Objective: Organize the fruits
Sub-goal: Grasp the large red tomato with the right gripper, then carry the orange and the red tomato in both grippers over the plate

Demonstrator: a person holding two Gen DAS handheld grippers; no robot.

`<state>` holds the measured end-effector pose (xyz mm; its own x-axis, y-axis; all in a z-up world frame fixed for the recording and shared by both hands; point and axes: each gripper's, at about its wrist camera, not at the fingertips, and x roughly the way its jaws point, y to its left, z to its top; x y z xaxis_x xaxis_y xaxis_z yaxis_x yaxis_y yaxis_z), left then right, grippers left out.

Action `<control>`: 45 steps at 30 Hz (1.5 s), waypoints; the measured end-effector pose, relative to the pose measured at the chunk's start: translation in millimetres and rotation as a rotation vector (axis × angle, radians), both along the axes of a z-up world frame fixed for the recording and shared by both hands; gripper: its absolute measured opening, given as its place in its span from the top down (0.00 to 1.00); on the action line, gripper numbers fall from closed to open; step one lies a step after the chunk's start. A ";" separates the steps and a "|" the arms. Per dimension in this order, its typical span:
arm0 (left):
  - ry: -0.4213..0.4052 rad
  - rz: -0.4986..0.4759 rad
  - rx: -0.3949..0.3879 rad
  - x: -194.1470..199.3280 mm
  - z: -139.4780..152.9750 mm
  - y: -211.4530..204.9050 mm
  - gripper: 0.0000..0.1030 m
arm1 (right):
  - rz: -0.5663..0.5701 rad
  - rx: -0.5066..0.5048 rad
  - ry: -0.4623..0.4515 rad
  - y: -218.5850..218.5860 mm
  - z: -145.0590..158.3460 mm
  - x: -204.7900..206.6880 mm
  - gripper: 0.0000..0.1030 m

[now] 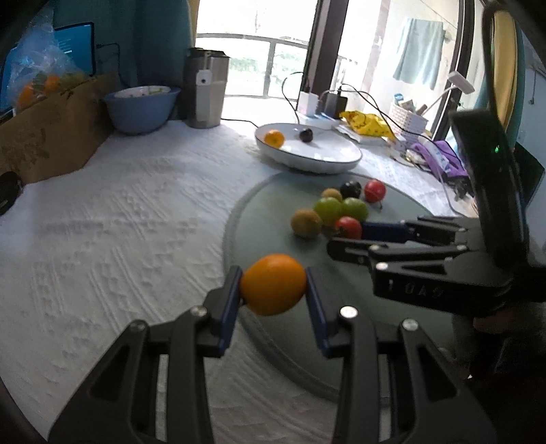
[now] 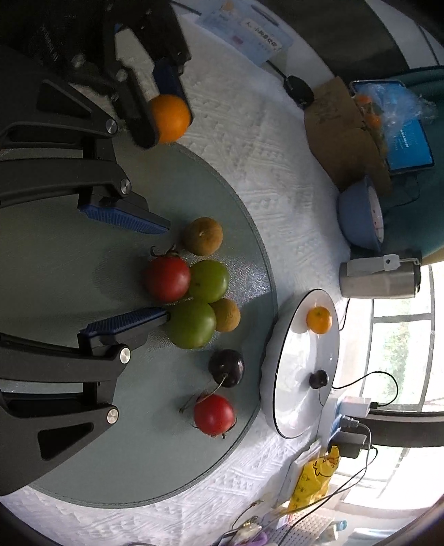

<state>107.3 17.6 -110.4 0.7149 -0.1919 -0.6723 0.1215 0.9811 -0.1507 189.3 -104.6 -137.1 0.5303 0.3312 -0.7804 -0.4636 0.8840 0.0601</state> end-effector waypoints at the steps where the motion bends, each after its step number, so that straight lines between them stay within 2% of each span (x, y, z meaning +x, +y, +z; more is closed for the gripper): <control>1: -0.001 0.002 0.001 0.7 0.6 0.5 0.63 | 0.003 -0.002 -0.003 0.9 0.2 -0.3 0.56; 4: -0.004 0.009 0.002 2.5 2.2 3.0 0.63 | 0.009 -0.018 -0.011 2.1 -0.2 1.2 0.67; 6: -0.004 0.009 0.005 3.6 3.2 2.4 0.63 | 0.010 -0.010 -0.008 1.0 0.2 1.9 0.70; 15: -0.011 0.007 0.028 7.3 10.9 -7.4 0.63 | 0.033 0.037 -0.022 -7.2 10.0 -5.3 0.70; 24: -0.010 -0.012 0.052 20.3 22.2 -27.3 0.63 | 0.018 0.088 -0.068 -30.7 35.5 -9.5 0.70; 33: -0.024 -0.026 0.076 42.5 36.6 -43.8 0.63 | -0.009 0.119 -0.115 -57.0 55.6 7.5 0.70; 45: -0.021 -0.046 0.077 81.7 44.2 -58.2 0.63 | -0.042 0.140 -0.147 -80.0 67.7 40.8 0.70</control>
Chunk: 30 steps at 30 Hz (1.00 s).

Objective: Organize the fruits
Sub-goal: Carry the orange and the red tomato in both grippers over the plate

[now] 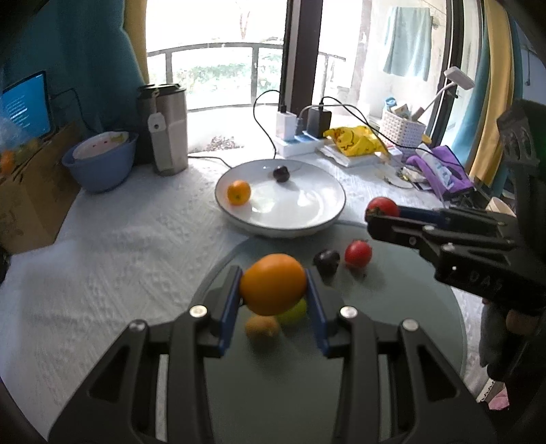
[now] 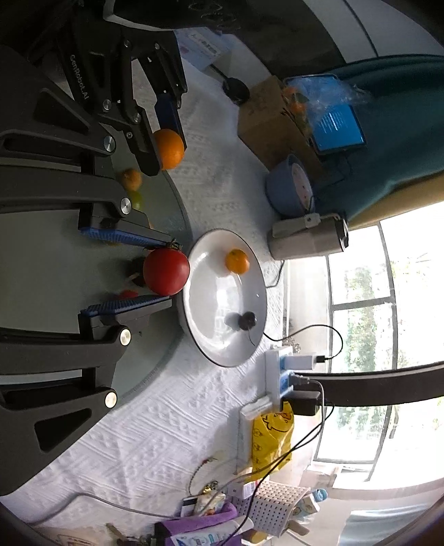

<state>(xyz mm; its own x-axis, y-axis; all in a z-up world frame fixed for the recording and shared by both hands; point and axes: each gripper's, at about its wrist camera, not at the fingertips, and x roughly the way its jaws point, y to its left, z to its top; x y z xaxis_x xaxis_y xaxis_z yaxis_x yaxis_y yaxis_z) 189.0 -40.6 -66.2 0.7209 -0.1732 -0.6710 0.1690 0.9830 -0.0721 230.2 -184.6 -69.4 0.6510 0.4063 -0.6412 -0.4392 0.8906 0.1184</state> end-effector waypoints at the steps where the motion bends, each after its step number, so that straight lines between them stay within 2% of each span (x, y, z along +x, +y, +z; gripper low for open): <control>1: 0.000 -0.002 -0.002 4.2 0.6 -0.6 0.63 | -0.002 0.001 0.000 -1.1 0.2 3.8 0.70; 16: 0.011 -0.051 -0.023 75.6 0.1 -9.6 0.63 | -0.019 -0.014 -0.008 -12.4 -1.2 56.1 0.70; 30: 0.021 -0.081 -0.011 141.2 -9.0 -12.0 0.63 | -0.022 -0.035 -0.005 -8.1 -7.4 111.3 0.70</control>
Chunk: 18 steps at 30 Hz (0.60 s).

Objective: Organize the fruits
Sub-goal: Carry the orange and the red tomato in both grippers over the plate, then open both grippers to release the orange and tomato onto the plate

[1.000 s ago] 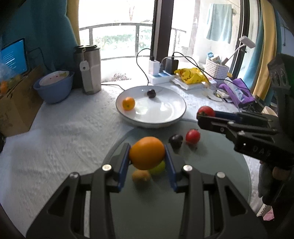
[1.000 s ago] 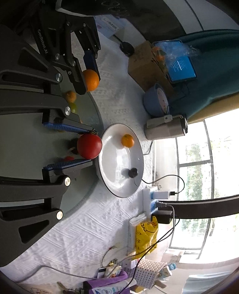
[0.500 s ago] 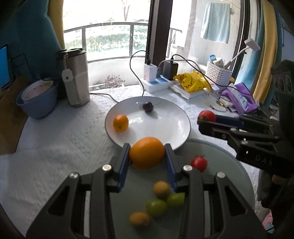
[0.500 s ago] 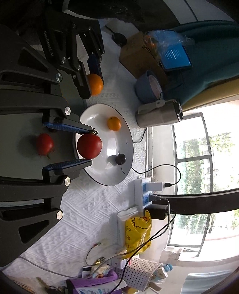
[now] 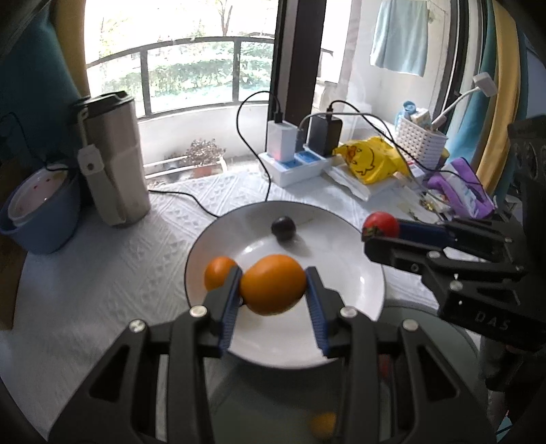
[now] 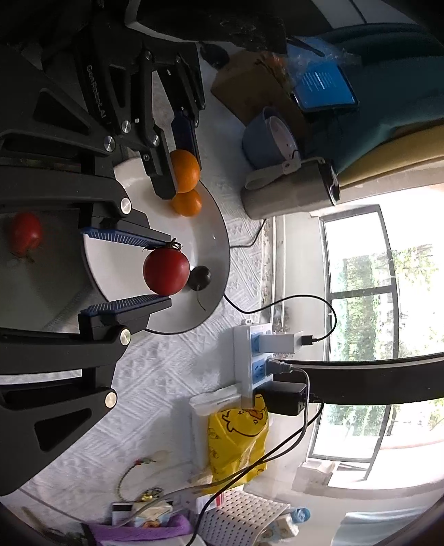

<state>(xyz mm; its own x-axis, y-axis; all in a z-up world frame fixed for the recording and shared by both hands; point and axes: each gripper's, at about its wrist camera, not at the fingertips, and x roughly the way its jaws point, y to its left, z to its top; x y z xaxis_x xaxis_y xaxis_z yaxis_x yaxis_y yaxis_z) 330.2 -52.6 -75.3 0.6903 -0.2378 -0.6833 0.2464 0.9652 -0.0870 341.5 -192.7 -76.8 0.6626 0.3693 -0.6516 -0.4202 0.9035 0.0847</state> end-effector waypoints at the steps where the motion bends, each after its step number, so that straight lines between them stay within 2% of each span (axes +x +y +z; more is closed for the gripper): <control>1: 0.000 -0.001 0.004 4.7 -1.0 -0.2 0.63 | -0.003 0.000 0.003 -0.1 -1.1 4.4 0.70; 11: 0.029 0.015 0.017 47.6 -15.8 5.8 0.63 | -0.010 -0.014 0.040 5.4 -19.4 41.7 0.70; 18: 0.066 0.014 0.014 64.4 -25.3 4.4 0.63 | -0.015 -0.026 0.058 9.8 -30.4 53.2 0.70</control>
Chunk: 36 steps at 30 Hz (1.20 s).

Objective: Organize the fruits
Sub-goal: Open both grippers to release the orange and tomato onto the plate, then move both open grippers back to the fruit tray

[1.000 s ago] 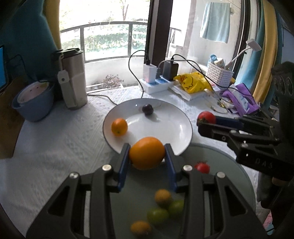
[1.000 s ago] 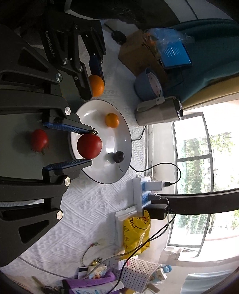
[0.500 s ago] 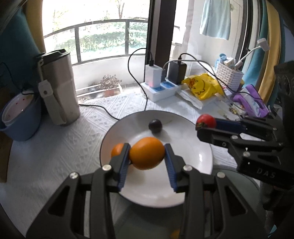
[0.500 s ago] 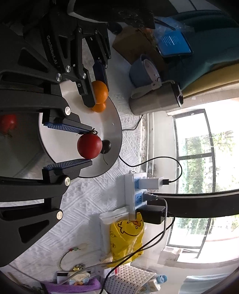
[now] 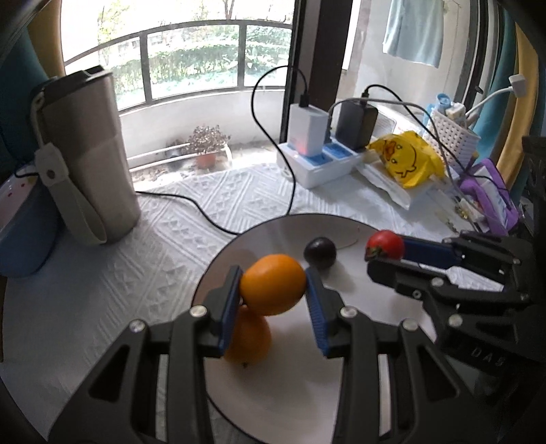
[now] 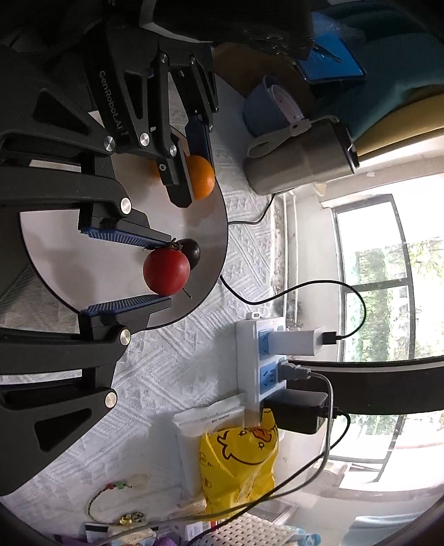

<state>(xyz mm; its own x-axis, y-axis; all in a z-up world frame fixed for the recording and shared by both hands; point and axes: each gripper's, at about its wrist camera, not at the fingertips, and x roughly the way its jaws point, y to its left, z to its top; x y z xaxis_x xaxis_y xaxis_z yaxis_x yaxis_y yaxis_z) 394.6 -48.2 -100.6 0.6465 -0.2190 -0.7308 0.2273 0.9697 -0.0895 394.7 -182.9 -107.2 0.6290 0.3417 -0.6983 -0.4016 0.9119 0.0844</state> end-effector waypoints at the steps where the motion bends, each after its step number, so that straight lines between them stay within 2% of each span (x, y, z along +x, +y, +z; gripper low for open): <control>1: 0.005 -0.002 -0.002 1.9 -1.5 -0.5 0.62 | -0.001 -0.005 0.002 0.7 -1.8 0.5 0.70; 6: 0.000 0.006 -0.009 3.7 -3.0 -0.6 0.62 | -0.016 -0.007 0.017 0.4 -7.9 3.3 0.70; 12: -0.030 0.021 -0.040 -3.0 8.7 6.9 0.62 | -0.029 -0.006 0.002 -0.1 -2.0 -1.4 0.67; 24: -0.127 0.054 -0.065 -48.9 46.1 20.8 0.55 | -0.040 0.006 -0.051 -2.2 26.9 -37.3 0.65; 31: -0.168 0.058 -0.086 -83.9 63.4 23.0 0.36 | -0.048 0.012 -0.076 -5.1 40.3 -66.5 0.65; 36: -0.200 0.058 -0.092 -110.5 75.4 23.1 0.35 | -0.052 0.017 -0.098 -7.4 49.2 -86.4 0.65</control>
